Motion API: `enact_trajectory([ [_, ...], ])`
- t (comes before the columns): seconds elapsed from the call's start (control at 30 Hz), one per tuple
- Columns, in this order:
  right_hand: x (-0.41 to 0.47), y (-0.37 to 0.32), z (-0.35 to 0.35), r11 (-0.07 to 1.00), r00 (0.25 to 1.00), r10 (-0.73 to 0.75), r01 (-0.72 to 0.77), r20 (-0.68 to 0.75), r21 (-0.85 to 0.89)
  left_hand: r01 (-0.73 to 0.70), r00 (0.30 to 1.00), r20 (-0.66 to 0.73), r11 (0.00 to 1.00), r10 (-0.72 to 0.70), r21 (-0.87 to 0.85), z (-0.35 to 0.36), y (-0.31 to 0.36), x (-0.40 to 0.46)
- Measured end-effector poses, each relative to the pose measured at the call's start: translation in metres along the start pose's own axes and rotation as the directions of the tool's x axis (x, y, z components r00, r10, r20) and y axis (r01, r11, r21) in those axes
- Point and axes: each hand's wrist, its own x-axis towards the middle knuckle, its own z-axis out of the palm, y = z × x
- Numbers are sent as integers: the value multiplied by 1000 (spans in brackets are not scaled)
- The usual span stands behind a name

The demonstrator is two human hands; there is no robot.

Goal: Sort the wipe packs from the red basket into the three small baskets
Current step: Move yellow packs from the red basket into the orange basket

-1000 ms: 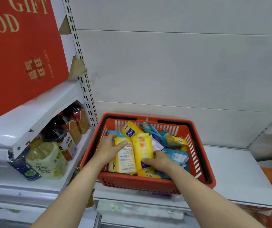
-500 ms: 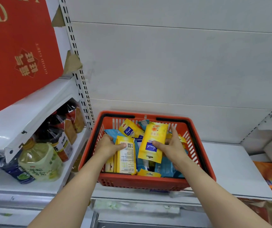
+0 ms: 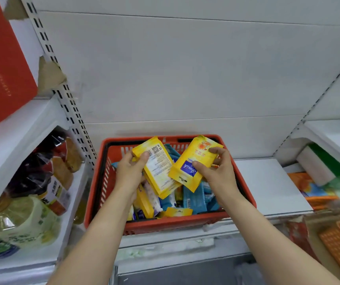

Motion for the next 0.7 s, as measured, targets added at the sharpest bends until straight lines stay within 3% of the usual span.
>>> enact_trajectory([
  [0.13, -4, -16, -25, 998, 998, 20, -17, -54, 55, -20, 1000, 4, 1000, 20, 22, 26, -2, -7],
  [0.37, -28, -39, -85, 992, 949, 58, -20, -311, 124, 32, 992, 126, 997, -23, -71, 91, 0, -48],
  [0.7, -93, -54, -293, 948, 840, 126, 55, -528, 313, -18, 973, 230, 1000, 19, -9, 272, -38, -158],
])
